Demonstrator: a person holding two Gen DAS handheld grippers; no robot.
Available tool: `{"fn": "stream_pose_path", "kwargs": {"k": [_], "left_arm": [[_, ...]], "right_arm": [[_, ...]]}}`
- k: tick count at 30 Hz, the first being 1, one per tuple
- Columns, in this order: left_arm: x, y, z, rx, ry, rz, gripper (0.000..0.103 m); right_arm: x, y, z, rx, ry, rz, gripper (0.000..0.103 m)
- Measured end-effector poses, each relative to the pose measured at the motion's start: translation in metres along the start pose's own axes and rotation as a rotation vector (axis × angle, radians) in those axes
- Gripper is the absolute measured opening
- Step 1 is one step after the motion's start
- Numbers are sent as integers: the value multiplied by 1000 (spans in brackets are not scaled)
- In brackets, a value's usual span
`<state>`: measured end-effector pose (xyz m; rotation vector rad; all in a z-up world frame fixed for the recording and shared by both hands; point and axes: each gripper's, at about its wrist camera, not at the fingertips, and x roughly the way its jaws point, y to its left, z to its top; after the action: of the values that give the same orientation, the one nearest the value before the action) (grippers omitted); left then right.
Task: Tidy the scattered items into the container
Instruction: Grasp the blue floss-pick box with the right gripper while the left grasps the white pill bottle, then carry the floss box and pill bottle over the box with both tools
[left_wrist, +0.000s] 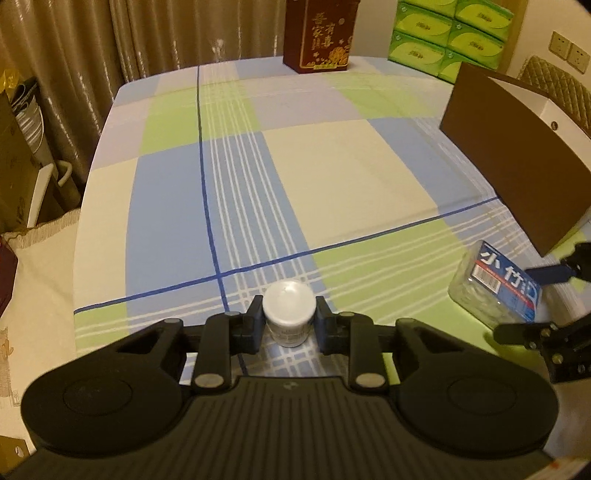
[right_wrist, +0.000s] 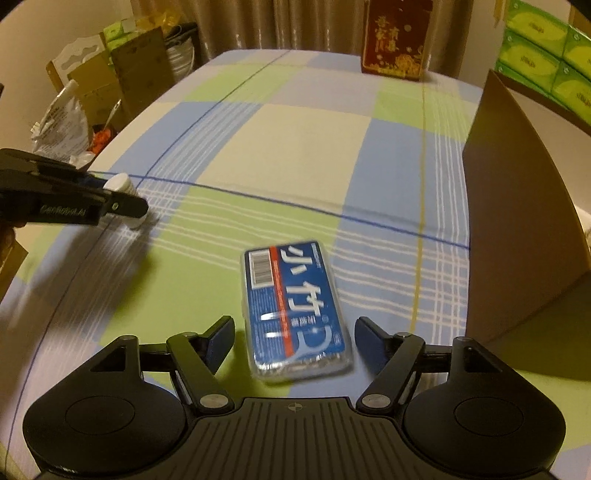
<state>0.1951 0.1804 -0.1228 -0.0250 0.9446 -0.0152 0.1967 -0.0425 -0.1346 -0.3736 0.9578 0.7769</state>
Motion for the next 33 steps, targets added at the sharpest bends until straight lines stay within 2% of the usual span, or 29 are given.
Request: {"fn": "stream_pose_path", "kwargs": {"k": [7,8,9,16,28,33], "left_arm": [[-14,-8,-10,4,13,-1,23],[-15,-9,-11,4,17,-1,23],[-16,-10,-12,5,20,1,23],[-30,-30,-17,31,19,-21,23],[-54,-98,-2,112,-24,-139,23],[-64,-137,13,160,-58,-189,23]], "right_arm": [[11,7,10,-63,-6,-7,69],[13,8,9,-76,3,-15,59],[15,9,8,-92,11,-27,56],[3,2,-4,-58,35,-16,56],[-67,-39,-31,99,-2,13,56],[-102,-64,-45,142,-24,-9,56]]}}
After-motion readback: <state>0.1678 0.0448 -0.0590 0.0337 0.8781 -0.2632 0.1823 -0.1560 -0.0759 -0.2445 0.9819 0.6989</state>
